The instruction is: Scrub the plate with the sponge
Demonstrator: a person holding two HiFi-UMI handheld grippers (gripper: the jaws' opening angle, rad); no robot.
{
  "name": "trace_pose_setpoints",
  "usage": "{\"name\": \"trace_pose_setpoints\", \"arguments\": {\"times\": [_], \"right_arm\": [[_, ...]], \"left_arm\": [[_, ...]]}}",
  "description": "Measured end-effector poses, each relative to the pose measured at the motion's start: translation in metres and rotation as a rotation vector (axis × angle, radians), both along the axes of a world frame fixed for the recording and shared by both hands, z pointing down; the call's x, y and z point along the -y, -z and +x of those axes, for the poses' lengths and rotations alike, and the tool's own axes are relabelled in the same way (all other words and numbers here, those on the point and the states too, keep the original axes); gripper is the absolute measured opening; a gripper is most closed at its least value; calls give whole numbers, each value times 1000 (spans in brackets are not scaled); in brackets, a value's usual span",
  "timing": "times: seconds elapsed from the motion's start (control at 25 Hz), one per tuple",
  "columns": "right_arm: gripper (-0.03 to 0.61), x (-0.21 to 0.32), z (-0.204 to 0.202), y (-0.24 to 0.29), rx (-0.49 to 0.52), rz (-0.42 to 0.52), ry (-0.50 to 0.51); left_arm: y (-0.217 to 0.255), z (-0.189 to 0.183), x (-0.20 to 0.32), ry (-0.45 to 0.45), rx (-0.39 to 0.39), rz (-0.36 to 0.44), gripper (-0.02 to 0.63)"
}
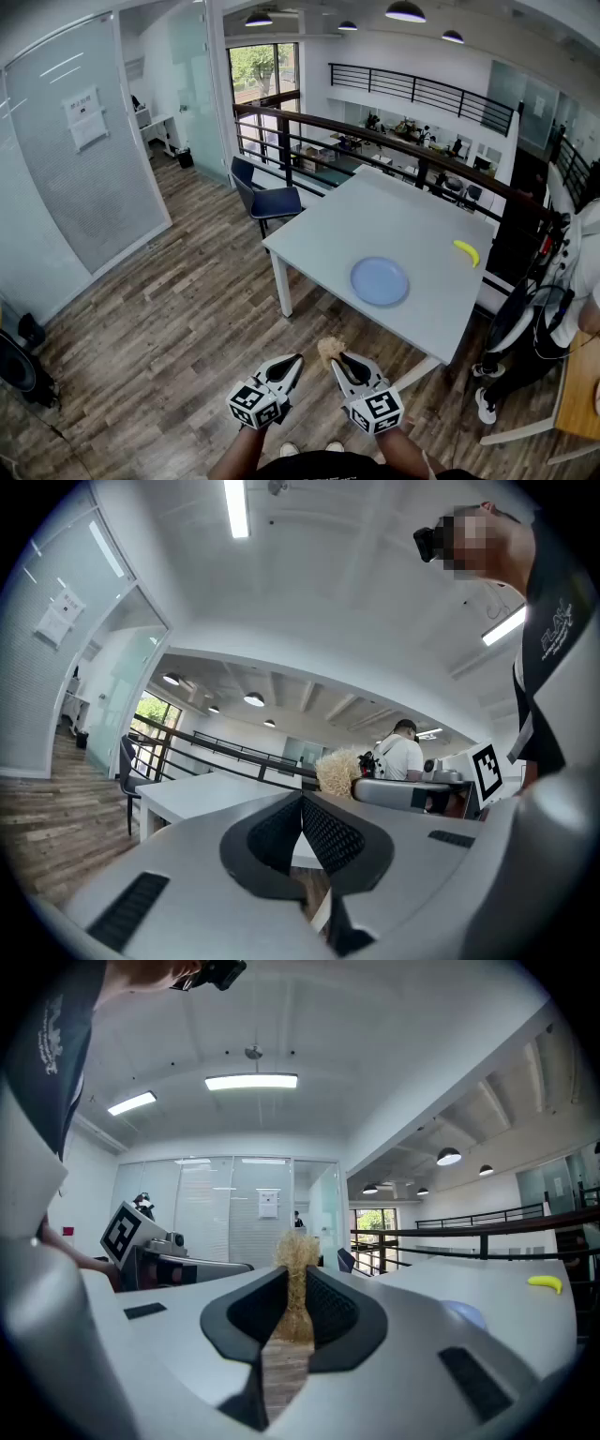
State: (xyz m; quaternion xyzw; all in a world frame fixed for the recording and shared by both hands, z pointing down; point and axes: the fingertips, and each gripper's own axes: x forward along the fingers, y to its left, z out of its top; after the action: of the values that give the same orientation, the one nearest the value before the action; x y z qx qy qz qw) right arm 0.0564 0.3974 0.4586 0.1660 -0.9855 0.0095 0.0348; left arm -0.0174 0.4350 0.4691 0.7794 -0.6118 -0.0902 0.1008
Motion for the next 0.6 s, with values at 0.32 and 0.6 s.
{"name": "trace_pose_setpoints", "arguments": {"times": [0.32, 0.6], "right_arm": [[66, -4, -22, -3, -32, -1, -17], [67, -17, -47, -3, -24, -18, -10]], "left_arm": [[-5, -32, -4, 55, -13, -35, 14], [-5, -59, -14, 43, -2, -36, 14]]}}
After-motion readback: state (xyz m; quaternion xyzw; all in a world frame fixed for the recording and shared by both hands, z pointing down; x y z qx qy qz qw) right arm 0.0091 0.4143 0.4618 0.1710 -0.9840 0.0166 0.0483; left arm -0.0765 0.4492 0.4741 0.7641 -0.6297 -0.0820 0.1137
